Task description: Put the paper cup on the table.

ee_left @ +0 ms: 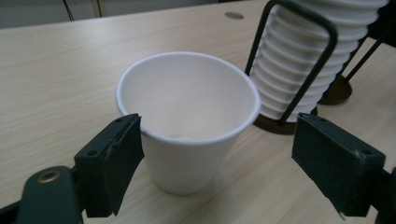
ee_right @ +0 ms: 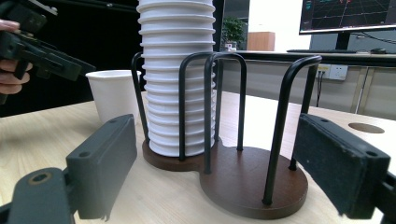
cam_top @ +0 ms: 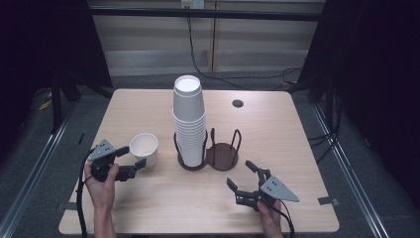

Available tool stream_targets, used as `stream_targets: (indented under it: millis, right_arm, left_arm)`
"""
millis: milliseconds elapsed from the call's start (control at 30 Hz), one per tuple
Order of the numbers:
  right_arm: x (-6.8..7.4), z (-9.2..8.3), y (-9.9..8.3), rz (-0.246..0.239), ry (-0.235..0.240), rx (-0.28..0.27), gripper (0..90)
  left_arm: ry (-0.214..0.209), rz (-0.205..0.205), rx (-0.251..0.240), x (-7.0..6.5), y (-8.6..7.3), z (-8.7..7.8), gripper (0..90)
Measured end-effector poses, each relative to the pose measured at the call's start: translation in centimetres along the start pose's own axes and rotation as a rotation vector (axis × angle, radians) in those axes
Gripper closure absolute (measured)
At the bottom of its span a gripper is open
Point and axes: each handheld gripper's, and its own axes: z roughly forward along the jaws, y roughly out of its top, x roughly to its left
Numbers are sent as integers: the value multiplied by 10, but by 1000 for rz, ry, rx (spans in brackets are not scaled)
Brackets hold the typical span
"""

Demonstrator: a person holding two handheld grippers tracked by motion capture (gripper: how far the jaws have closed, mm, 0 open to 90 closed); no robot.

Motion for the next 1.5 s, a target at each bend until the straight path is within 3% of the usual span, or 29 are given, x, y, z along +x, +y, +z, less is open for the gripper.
stream_targets:
  millis: [133,233,300,567,633,700,800,933,1033,1200,1267,1300,1367,1400,1500]
  right_arm:
    - [0,0,0,0,0,0,128]
    - [0,0,0,0,0,-1,128]
    - [0,0,0,0,0,0,128]
    - [0,0,0,0,-1,0,128]
    - [0,0,0,-1,-1,-1,128]
    - [0,0,0,-1,-1,-1,128]
    - [0,0,0,0,0,-1,128]
    - [0,0,0,0,0,0,128]
    - [0,0,0,0,0,0,128]
    - [0,0,0,0,0,-1,128]
    - [0,0,0,-1,1,0,128]
    - [0,0,0,1,2,2,129]
    - [0,0,0,0,0,0,128]
    - [0,0,0,0,0,0,128]
    - [0,0,0,0,0,1,128]
  left_arm:
    - [-17,12,-80,-7,-4,-6,163]
    - [-6,31,-106,-13,-6,-9,161]
    - [-21,21,-122,-16,-8,-10,161]
    - [-62,68,-229,-43,-18,1,161]
    - [-108,94,-235,-47,-20,8,159]
    - [-134,90,-245,-53,-24,16,157]
    - [-158,119,-244,-64,-30,27,156]
    - [-148,123,-237,-77,-37,37,156]
    - [-179,122,-224,-83,-42,43,156]
    - [-178,123,-272,-94,-52,49,156]
    - [-164,148,-286,-96,-52,48,156]
    - [-172,126,-290,-98,-53,49,157]
    - [-167,149,-301,-97,-53,48,157]
    - [-168,133,-322,-98,-55,46,157]
    - [-167,161,-379,-99,-59,43,156]
